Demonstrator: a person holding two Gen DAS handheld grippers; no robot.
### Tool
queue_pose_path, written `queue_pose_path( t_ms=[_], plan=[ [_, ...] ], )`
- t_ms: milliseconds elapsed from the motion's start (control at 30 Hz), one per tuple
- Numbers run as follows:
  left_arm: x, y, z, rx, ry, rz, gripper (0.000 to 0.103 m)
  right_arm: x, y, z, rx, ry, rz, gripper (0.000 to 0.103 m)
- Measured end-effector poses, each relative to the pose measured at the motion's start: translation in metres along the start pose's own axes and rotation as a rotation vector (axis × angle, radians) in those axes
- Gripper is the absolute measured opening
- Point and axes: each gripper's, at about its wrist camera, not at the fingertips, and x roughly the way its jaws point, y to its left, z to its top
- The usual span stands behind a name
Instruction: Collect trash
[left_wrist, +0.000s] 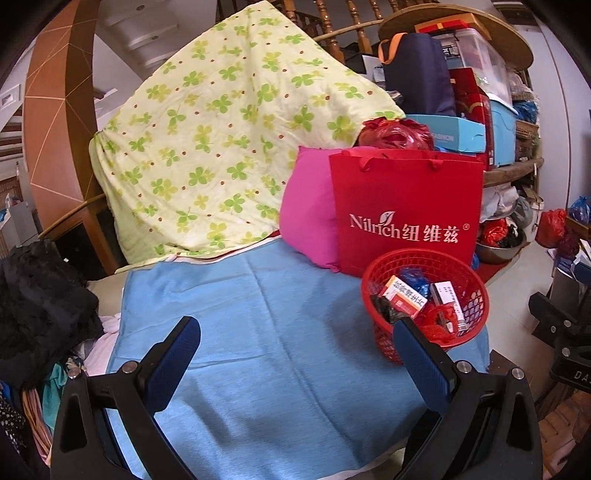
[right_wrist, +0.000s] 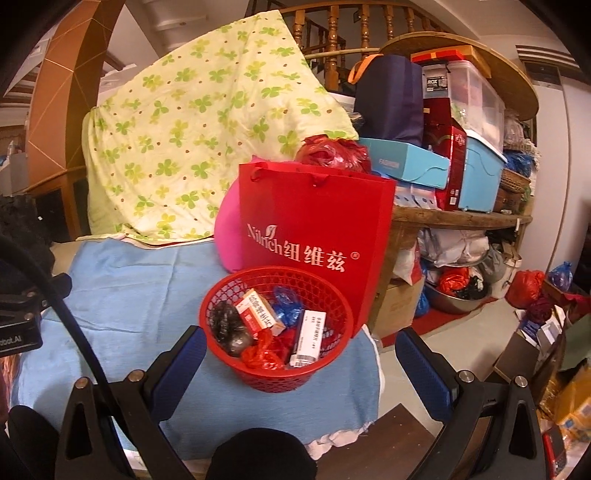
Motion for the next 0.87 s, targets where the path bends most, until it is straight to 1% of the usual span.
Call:
queue_pose_path(
  t_ms=[167, 267, 333, 433, 500, 633, 867],
  plan=[
    [-0.002, -0.013, 0.006, 0.016, -0.018, -0.023, 0.103, 0.001, -0.009, 0.001, 0.018, -0.002, -0.012, 0.103],
    [-0.002, -0.020, 0.007, 0.032, -0.043, -0.023, 0.103, 0.005, -0.015, 0.001, 0.031, -0.002, -0.021, 0.103],
    [0.001, -0.020, 0.006, 0.027, -0.041, -0.028, 0.103, 0.007, -0.018, 0.002, 0.043, -0.001, -0.017, 0.103],
    [0.006, -0.013, 0.005, 0.000, -0.031, -0.040, 0.103, 0.012, -0.015, 0.005, 0.039, 0.007, -0.011, 0.103],
    [0.005, -0.013, 0.005, 0.019, -0.032, -0.026, 0.103, 0.014, -0.010, 0.007, 0.020, 0.005, -0.015, 0.103],
    [0.002, -0.013, 0.005, 0.027, -0.039, -0.031, 0.103, 0.015, -0.004, 0.008, 0.016, -0.004, -0.018, 0.103],
    [-0.004, -0.027, 0.006, 0.067, -0.045, -0.059, 0.103, 0.010, -0.009, 0.009, 0.017, -0.019, -0.033, 0.103]
  ],
)
